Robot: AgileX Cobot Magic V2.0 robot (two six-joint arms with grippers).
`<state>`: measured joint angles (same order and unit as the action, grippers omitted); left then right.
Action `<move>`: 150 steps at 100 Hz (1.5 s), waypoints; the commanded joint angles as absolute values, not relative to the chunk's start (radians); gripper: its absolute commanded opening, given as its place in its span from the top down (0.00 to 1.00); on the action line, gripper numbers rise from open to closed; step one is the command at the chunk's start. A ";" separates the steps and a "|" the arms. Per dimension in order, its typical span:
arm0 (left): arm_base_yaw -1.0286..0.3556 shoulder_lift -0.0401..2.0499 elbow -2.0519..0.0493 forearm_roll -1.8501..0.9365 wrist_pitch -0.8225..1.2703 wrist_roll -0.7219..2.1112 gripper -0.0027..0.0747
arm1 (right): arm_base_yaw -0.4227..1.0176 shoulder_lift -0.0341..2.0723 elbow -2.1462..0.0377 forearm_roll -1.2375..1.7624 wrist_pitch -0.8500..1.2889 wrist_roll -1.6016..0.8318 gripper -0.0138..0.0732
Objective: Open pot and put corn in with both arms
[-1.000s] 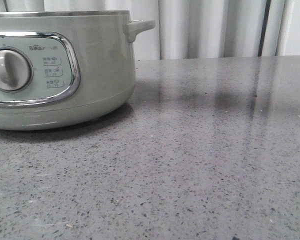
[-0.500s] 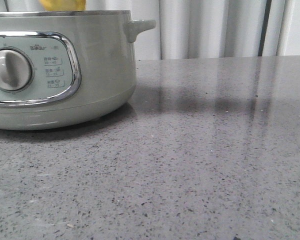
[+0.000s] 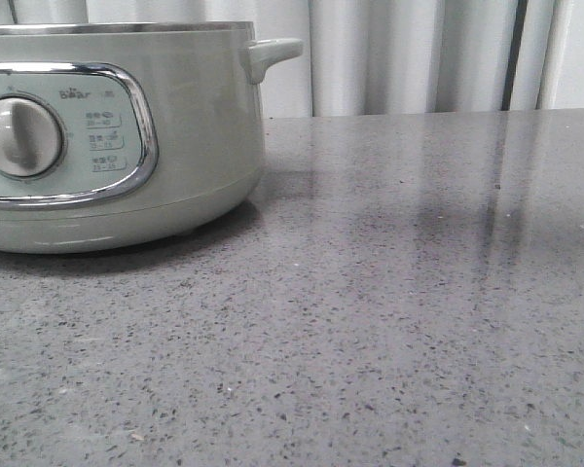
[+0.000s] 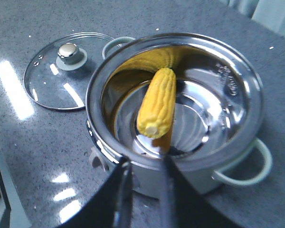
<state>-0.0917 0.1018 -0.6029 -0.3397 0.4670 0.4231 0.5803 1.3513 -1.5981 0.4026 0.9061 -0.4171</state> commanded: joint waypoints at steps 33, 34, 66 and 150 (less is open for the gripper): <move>-0.121 0.091 -0.598 -0.399 0.697 0.421 0.99 | 0.572 0.547 -0.898 0.111 0.573 -0.428 0.91; -0.121 0.091 -0.596 -0.401 0.694 0.421 0.99 | 0.572 0.519 -0.869 0.107 0.569 -0.428 0.91; -0.121 0.091 -0.493 -0.507 0.597 0.421 0.99 | 0.572 0.054 -0.495 0.106 0.320 -0.401 0.91; -0.121 0.091 -0.329 -0.472 0.461 0.421 0.99 | 0.572 0.003 -0.482 0.106 0.303 -0.401 0.91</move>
<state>-0.1145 0.0748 -0.3424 -0.4759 0.6269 0.4231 0.5803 -0.0116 -0.4591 0.1111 0.3897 -0.4038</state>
